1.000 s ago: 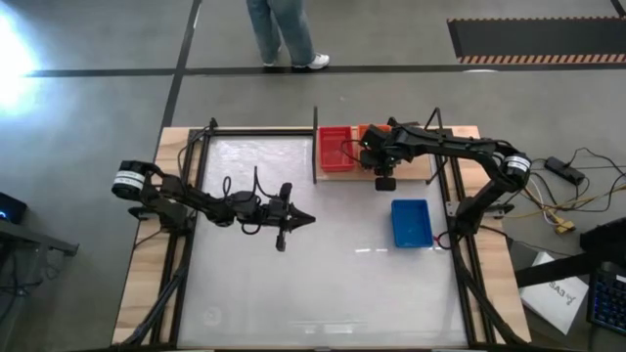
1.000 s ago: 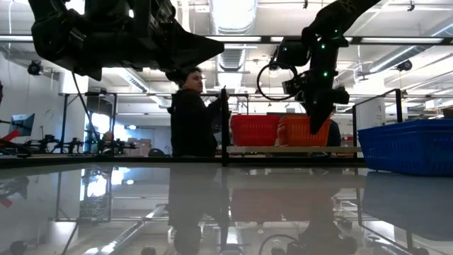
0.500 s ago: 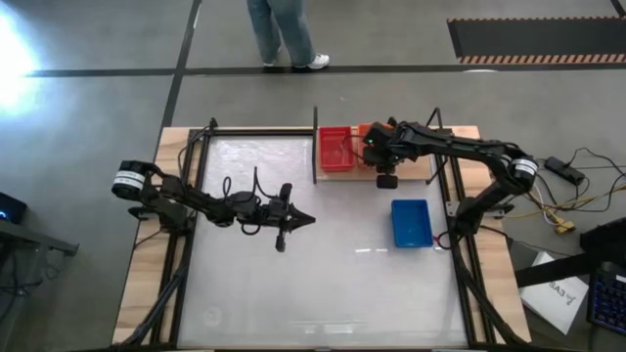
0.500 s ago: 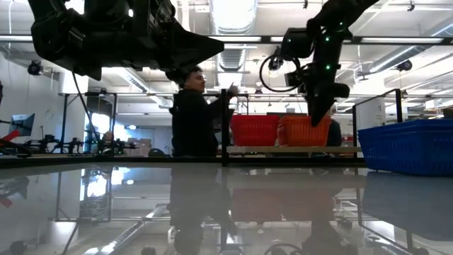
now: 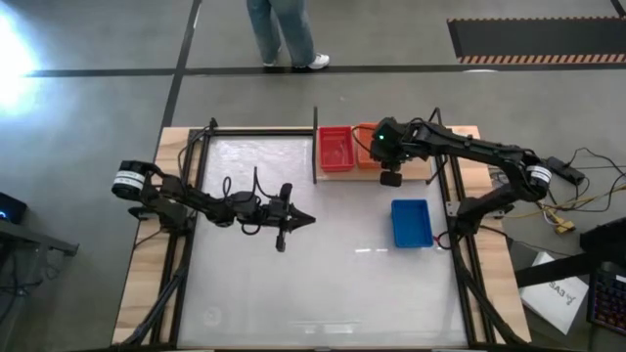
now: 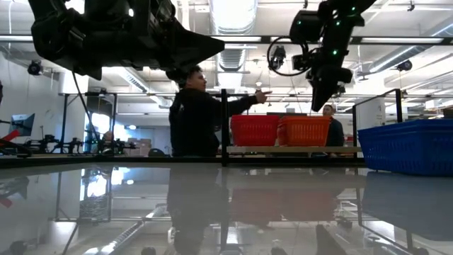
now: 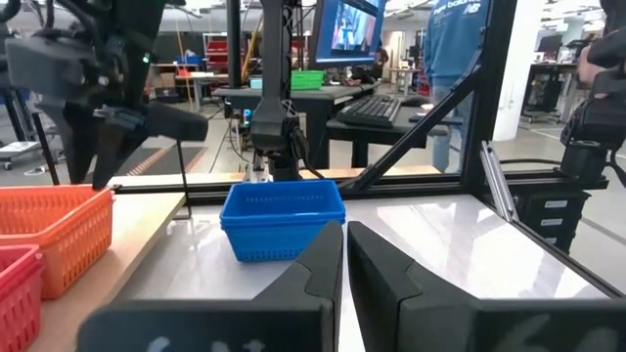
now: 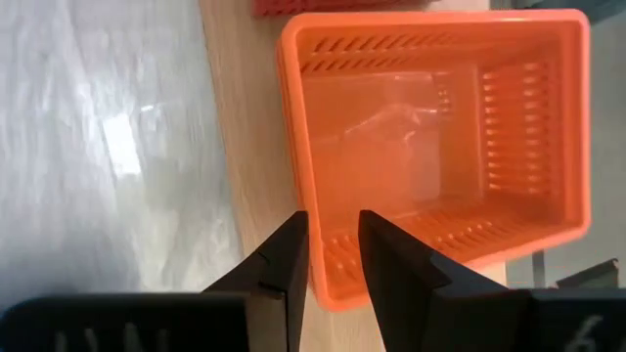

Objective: Stack baskets on shelf by color
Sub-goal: Put the stacked orange baskets on the shelf, then put the stacked blue baskets on the shelf

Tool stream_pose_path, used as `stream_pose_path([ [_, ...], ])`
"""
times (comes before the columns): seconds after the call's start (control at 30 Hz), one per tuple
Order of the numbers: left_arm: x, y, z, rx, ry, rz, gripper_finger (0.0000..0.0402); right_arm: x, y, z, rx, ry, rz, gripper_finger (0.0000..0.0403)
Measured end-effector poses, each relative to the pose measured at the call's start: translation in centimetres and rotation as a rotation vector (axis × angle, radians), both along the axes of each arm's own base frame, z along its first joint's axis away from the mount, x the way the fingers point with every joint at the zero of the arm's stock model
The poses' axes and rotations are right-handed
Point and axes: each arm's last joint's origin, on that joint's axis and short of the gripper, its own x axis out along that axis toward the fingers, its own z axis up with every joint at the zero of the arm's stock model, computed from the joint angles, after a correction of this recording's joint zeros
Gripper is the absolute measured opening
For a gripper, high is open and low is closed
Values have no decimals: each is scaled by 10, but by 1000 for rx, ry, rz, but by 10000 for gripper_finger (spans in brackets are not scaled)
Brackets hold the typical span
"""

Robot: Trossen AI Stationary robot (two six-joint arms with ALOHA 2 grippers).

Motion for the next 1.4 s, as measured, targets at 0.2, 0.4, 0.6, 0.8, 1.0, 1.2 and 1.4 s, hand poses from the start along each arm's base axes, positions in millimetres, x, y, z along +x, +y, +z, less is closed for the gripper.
stream_pose_path([
  [0.2, 0, 0, 0, 0, -1, 0, 4, -8, 13, 17, -16, -66, -12, 86],
  [0.4, 0, 0, 0, 0, -1, -1, 4, -14, 32, 34, -22, -157, -15, 86],
  [0.6, 0, 0, 1, 0, -2, -1, 4, -18, 44, 40, 81, -234, -103, 86],
  [0.8, 0, 0, 0, 0, -2, -1, 4, -16, 55, 33, 378, -264, -39, 64],
  [1.0, 0, 0, 0, 0, 0, -1, 4, -17, 85, 23, 346, -170, 44, 34],
  [1.2, 0, 0, 0, 0, 0, -1, 4, -23, 127, 24, 323, -145, 61, 14],
  [1.4, 0, 0, 0, 0, 1, -1, 4, -36, 163, 23, 323, -109, -5, 37],
])
